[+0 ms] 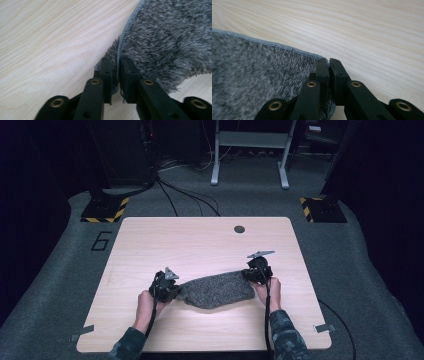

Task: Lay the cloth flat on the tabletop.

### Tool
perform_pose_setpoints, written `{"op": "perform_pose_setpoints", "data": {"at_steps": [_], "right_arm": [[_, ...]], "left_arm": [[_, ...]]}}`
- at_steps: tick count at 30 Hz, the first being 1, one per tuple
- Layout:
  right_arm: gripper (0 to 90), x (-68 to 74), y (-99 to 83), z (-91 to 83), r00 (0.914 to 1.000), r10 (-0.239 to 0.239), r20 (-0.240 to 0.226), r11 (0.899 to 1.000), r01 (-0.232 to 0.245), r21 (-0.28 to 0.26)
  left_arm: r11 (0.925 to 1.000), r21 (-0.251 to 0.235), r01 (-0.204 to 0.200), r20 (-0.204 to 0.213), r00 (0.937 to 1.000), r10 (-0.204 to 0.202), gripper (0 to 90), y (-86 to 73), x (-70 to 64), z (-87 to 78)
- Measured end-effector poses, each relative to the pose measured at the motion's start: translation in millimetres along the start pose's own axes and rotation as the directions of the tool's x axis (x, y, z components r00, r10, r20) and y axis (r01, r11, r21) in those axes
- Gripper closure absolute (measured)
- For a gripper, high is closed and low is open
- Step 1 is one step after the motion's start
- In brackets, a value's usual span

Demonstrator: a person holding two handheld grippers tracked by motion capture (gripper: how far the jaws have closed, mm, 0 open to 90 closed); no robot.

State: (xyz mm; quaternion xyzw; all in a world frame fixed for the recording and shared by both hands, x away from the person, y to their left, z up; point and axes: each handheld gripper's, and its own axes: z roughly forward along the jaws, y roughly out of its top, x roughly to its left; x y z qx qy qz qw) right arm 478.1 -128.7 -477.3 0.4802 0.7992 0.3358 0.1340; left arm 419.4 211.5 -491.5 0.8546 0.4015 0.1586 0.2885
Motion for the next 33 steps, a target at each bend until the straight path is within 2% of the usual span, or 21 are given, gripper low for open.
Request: {"op": "perform_pose_setpoints", "data": {"at_steps": [2,3,8,9,10,12,14,17,19,20,23,27,29,33], "right_arm": [[85.9,2.0,0.9,-6.8,1.0000,-0.005,0.000,1.000,0.005,-0.022],[85.9,2.6,1.1,-8.5,0.9999,-0.017,0.000,1.000,0.017,-0.025],[86.0,7.5,-1.7,-12.6,0.9992,-0.041,-0.004,0.998,0.041,-0.040],[86.1,9.0,-2.0,-13.9,0.9995,-0.031,-0.002,0.999,0.031,-0.045],[86.1,8.6,-2.8,-15.9,0.9990,-0.044,-0.005,0.997,0.044,-0.055],[86.1,9.7,-3.0,-18.4,0.9994,-0.034,-0.004,0.997,0.034,-0.067],[86.1,8.8,-3.9,-22.4,0.9988,-0.048,0.002,0.997,0.048,-0.066],[86.0,9.9,-4.9,-25.7,0.9995,-0.030,0.006,0.997,0.030,-0.066],[86.0,8.5,-6.5,-26.5,0.9984,-0.055,0.009,0.996,0.056,-0.071],[86.0,8.9,-6.9,-26.7,0.9985,-0.053,0.011,0.996,0.054,-0.071],[86.0,9.1,-8.3,-27.6,0.9988,-0.048,0.008,0.996,0.048,-0.072],[86.0,9.0,-9.2,-31.3,0.9993,-0.037,0.005,0.996,0.037,-0.084],[86.0,8.0,-9.5,-33.6,0.9989,-0.045,0.009,0.994,0.046,-0.097],[86.0,7.0,-9.7,-40.9,0.9996,-0.028,0.004,0.993,0.028,-0.112]], "left_arm": [[0.9998,0.006,0.017,0.002,0.9999,-0.017,75.9,-1.2,1.3,1.1],[0.9998,0.009,0.019,0.000,0.9998,-0.019,70.3,-1.6,1.2,2.4],[1.0000,-0.008,0.001,-0.006,1.0000,-0.001,60.3,1.1,-4.5,3.6],[0.9998,-0.014,-0.012,-0.004,0.9999,0.012,59.1,3.0,-3.8,3.5],[0.9999,-0.016,-0.006,0.001,1.0000,0.006,59.6,3.9,-4.2,3.8],[0.9998,-0.020,-0.008,0.000,1.0000,0.008,62.0,6.3,-4.9,6.0],[0.9995,-0.020,-0.024,0.000,0.9997,0.024,69.2,7.3,-6.4,8.6],[0.9995,-0.020,-0.024,-0.020,0.9995,0.024,79.2,6.3,-8.1,12.8],[0.9992,-0.031,-0.025,-0.013,0.9996,0.024,84.4,5.7,-9.4,12.2],[0.9987,-0.030,-0.040,-0.024,0.9989,0.039,85.2,5.9,-10.2,10.7],[0.9972,-0.057,-0.048,-0.018,0.9987,0.047,85.8,5.6,-10.3,4.8],[0.9965,-0.073,-0.041,-0.021,0.9990,0.040,86.0,4.9,-7.3,0.0],[0.9957,-0.081,-0.044,-0.028,0.9987,0.042,86.1,4.7,-4.9,-7.7],[0.9941,-0.099,-0.045,-0.023,0.9988,0.043,85.7,5.8,-3.3,-15.8]]}}
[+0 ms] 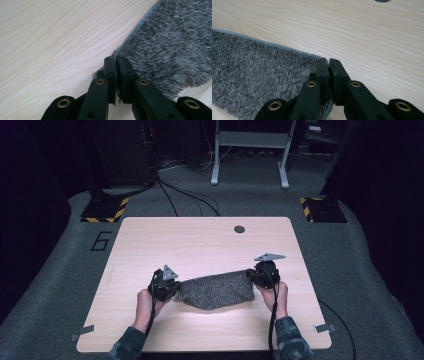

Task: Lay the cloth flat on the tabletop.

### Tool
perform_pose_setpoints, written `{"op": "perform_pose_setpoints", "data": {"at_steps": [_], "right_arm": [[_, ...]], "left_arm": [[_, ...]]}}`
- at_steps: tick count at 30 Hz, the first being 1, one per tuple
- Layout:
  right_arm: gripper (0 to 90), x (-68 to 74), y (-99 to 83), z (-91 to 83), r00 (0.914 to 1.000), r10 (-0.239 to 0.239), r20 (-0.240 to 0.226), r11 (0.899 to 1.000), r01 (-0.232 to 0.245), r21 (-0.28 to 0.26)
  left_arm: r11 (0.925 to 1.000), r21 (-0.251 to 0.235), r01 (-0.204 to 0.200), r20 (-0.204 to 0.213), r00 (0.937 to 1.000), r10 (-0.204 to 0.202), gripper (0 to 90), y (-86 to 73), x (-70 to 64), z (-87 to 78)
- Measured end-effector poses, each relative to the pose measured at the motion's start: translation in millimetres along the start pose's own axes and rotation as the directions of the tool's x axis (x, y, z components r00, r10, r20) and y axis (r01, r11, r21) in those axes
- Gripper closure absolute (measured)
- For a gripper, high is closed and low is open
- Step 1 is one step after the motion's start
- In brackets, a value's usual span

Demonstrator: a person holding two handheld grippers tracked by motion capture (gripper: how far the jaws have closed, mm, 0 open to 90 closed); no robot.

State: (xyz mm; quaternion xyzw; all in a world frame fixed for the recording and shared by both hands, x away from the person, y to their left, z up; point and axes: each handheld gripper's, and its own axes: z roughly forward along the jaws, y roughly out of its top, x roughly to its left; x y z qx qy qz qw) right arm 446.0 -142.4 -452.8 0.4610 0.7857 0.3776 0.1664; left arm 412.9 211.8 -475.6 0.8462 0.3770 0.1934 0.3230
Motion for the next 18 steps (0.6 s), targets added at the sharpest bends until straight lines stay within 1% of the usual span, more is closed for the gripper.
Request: {"op": "perform_pose_setpoints", "data": {"at_steps": [1,2,3,6,7,8,9,10,11,12,14,15,17,18], "right_arm": [[86.0,-0.5,0.0,-1.3,1.0000,0.002,-0.005,1.000,-0.002,-0.005],[86.1,-0.2,-0.4,-2.1,0.9999,0.012,-0.004,1.000,-0.012,-0.001],[86.1,0.0,-1.2,-2.5,1.0000,0.006,-0.002,1.000,-0.006,0.001],[86.1,1.5,-4.3,-3.6,1.0000,0.001,-0.003,1.000,-0.001,-0.003],[86.1,1.6,-5.4,-4.7,1.0000,0.001,-0.004,1.000,-0.001,-0.003],[86.1,1.3,-6.1,-5.5,1.0000,-0.006,-0.005,1.000,0.006,-0.004],[86.1,2.2,-7.1,-6.4,1.0000,0.004,-0.004,1.000,-0.004,-0.008],[86.2,2.1,-7.9,-7.0,1.0000,-0.002,-0.007,1.000,0.001,-0.015],[86.2,3.1,-8.6,-7.9,1.0000,0.005,-0.009,1.000,-0.005,-0.018],[86.2,3.8,-9.1,-8.6,1.0000,0.003,-0.006,1.000,-0.003,-0.018],[86.2,5.6,-9.7,-9.4,1.0000,-0.005,-0.008,1.000,0.005,-0.019],[86.2,6.7,-9.9,-9.8,1.0000,-0.005,-0.005,1.000,0.005,-0.019],[86.2,8.1,-10.2,-10.1,1.0000,-0.003,-0.009,1.000,0.003,-0.020],[86.2,8.3,-10.4,-10.3,0.9999,-0.009,-0.008,1.000,0.009,-0.024]], "left_arm": [[1.0000,-0.002,0.000,0.008,1.0000,0.000,85.4,0.0,0.9,-0.9],[1.0000,0.001,0.008,0.007,0.9999,-0.008,85.1,-0.3,0.9,-1.0],[1.0000,0.001,0.008,0.007,0.9999,-0.008,85.0,-0.3,0.9,-1.0],[0.9995,0.032,-0.001,0.032,0.9995,0.000,83.9,-3.6,0.2,1.7],[0.9988,0.048,-0.011,0.028,0.9995,0.010,82.6,-4.5,-1.1,3.1],[0.9981,0.060,-0.013,0.037,0.9993,0.011,81.9,-5.7,-2.2,4.4],[0.9980,0.062,-0.011,0.042,0.9991,0.008,81.0,-7.1,-2.7,5.9],[0.9970,0.076,-0.013,0.053,0.9985,0.009,80.3,-7.7,-2.3,6.3],[0.9970,0.076,-0.014,0.046,0.9989,0.010,79.4,-8.4,-2.9,7.0],[0.9976,0.068,-0.013,0.056,0.9984,0.009,78.9,-9.0,-2.6,7.4],[0.9977,0.067,-0.013,0.051,0.9987,0.009,78.0,-8.5,-3.4,7.0],[0.9974,0.068,-0.023,0.068,0.9975,0.019,77.6,-7.9,-3.3,6.1],[0.9973,0.063,-0.036,0.045,0.9984,0.034,73.8,-7.1,-5.7,6.1],[0.9974,0.063,-0.035,0.052,0.9981,0.032,71.2,-6.9,-6.5,6.2]]}}
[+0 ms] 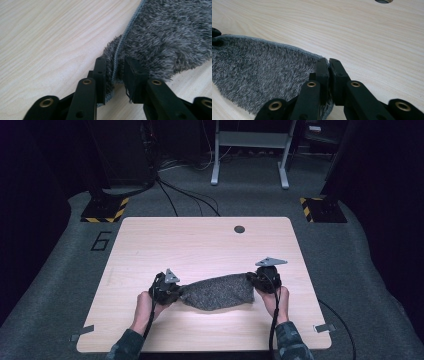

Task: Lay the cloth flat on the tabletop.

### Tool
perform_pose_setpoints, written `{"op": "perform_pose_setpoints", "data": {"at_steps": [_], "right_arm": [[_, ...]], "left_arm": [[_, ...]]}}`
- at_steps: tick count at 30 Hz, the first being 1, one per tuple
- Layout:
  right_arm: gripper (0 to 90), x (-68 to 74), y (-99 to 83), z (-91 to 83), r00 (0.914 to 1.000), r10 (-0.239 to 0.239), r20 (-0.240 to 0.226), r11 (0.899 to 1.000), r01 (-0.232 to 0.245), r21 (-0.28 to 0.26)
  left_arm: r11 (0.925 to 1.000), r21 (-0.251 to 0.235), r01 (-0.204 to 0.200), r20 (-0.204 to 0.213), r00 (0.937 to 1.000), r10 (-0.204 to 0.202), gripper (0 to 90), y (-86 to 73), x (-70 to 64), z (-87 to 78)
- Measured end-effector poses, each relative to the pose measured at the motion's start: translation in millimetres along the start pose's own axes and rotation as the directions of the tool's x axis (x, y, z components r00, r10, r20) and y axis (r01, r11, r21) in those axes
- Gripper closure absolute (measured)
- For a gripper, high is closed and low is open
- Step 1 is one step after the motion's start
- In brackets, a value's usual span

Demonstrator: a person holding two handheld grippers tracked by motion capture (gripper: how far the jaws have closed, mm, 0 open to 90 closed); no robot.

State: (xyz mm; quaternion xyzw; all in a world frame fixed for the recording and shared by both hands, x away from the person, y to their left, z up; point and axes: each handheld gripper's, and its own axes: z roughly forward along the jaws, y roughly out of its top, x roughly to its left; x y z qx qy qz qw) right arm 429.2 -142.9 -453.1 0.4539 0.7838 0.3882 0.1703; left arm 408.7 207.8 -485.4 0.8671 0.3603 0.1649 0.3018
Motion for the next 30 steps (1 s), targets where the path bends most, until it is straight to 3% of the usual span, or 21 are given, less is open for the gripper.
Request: {"op": "perform_pose_setpoints", "data": {"at_steps": [5,7,10,13,21,25,30], "right_arm": [[86.2,1.7,-1.0,-0.8,0.9999,-0.011,-0.002,1.000,0.011,0.000],[86.2,1.4,-1.2,-0.9,0.9999,-0.014,-0.003,1.000,0.014,0.001],[86.2,0.8,-1.6,-1.7,1.0000,-0.005,-0.002,1.000,0.005,0.001],[86.1,0.2,-2.1,-1.9,0.9999,-0.011,0.000,1.000,0.011,0.004],[86.2,-1.3,-4.2,-4.9,1.0000,0.007,0.006,1.000,-0.007,-0.008],[86.2,-1.3,-3.3,-7.7,1.0000,0.002,0.008,1.000,-0.002,-0.020],[86.2,-0.6,-2.5,-9.7,1.0000,0.000,0.010,1.000,0.000,-0.025]], "left_arm": [[0.9999,-0.011,0.003,-0.027,0.9996,-0.003,59.6,3.1,-0.4,0.9],[0.9995,-0.028,0.018,-0.012,0.9998,-0.018,55.8,5.5,1.0,1.0],[0.9993,-0.037,0.005,0.011,0.9999,-0.005,55.9,9.1,2.5,1.8],[0.9995,-0.027,-0.014,0.024,0.9996,0.015,59.7,10.6,0.6,5.6],[0.9969,-0.052,-0.059,0.014,0.9981,0.060,86.9,9.7,-4.8,5.4],[0.9957,-0.057,-0.073,0.009,0.9972,0.074,88.6,9.8,-6.1,2.3],[0.9960,-0.068,-0.057,0.020,0.9981,0.059,88.7,8.5,-3.7,-2.1]]}}
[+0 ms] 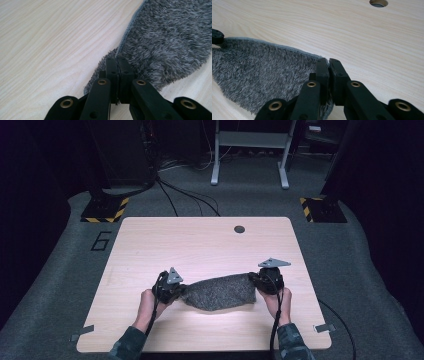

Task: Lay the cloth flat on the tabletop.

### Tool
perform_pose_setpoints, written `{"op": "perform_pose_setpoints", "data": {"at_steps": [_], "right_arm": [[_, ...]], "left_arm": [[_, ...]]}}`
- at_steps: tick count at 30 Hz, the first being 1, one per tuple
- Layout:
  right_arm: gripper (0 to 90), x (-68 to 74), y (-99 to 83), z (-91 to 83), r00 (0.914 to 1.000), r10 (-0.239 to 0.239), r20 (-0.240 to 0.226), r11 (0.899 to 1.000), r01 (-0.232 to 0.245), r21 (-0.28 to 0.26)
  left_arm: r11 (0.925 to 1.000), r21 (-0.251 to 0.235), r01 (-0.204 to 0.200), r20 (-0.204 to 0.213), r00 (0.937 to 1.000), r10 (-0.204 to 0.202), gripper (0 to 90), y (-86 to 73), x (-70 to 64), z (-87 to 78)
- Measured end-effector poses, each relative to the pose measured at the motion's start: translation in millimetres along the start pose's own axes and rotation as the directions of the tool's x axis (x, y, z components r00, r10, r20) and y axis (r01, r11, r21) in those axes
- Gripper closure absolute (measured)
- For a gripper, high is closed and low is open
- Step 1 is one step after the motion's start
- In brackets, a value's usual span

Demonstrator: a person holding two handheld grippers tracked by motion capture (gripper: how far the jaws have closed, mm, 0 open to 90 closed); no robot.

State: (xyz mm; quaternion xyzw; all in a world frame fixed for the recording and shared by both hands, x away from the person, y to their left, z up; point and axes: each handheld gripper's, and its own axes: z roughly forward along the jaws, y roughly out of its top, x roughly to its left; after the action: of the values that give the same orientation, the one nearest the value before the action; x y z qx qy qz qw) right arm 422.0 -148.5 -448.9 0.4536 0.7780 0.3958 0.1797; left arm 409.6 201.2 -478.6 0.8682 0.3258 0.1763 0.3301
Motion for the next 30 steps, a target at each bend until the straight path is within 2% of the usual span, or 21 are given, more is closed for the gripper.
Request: {"op": "perform_pose_setpoints", "data": {"at_steps": [5,12,15,18,22,25,27,28,29,30], "right_arm": [[86.2,2.5,-0.9,-2.8,1.0000,0.000,-0.003,1.000,0.000,-0.004],[86.3,8.6,-3.4,-8.8,0.9996,-0.023,-0.015,0.999,0.022,-0.024],[86.4,12.3,-5.8,-9.3,0.9994,-0.018,-0.029,1.000,0.018,-0.021],[86.6,13.8,-8.2,-6.5,0.9991,-0.021,-0.038,1.000,0.021,-0.008],[87.3,13.6,-9.1,0.0,0.9988,-0.014,-0.047,1.000,0.015,0.014],[87.9,10.2,-4.8,6.8,0.9984,-0.019,-0.054,0.999,0.020,0.025],[88.2,3.1,5.3,16.0,0.9981,-0.010,-0.061,0.999,0.012,0.031],[88.3,-1.4,13.5,22.7,0.9985,-0.013,-0.054,0.999,0.014,0.033],[88.3,-6.7,24.6,31.1,0.9988,-0.022,-0.045,0.999,0.024,0.044],[88.4,-12.9,38.4,39.4,0.9986,-0.027,-0.045,0.998,0.029,0.047]], "left_arm": [[0.9996,-0.013,0.024,0.013,0.9996,-0.024,88.6,-2.1,2.9,-7.5],[0.9984,-0.049,0.028,0.012,0.9996,-0.027,89.0,-6.2,-0.8,-19.6],[0.9997,-0.014,0.022,-0.002,0.9998,-0.022,89.5,-10.4,-2.8,-18.5],[0.9988,0.001,0.048,0.002,0.9988,-0.048,90.0,-16.2,-1.3,-14.9],[0.9949,-0.018,0.099,0.019,0.9949,-0.099,90.0,-20.3,6.8,-11.6],[0.9929,-0.018,0.118,0.021,0.9929,-0.117,90.0,-17.7,14.4,-6.7],[0.9897,-0.018,0.142,0.036,0.9893,-0.141,90.0,-10.4,26.5,1.0],[0.9884,-0.019,0.151,0.031,0.9881,-0.150,90.0,-4.1,34.4,6.1],[0.9864,-0.012,0.164,0.034,0.9860,-0.163,90.0,4.5,43.9,10.7],[0.9863,-0.009,0.165,0.016,0.9862,-0.165,90.0,15.9,52.8,14.1]]}}
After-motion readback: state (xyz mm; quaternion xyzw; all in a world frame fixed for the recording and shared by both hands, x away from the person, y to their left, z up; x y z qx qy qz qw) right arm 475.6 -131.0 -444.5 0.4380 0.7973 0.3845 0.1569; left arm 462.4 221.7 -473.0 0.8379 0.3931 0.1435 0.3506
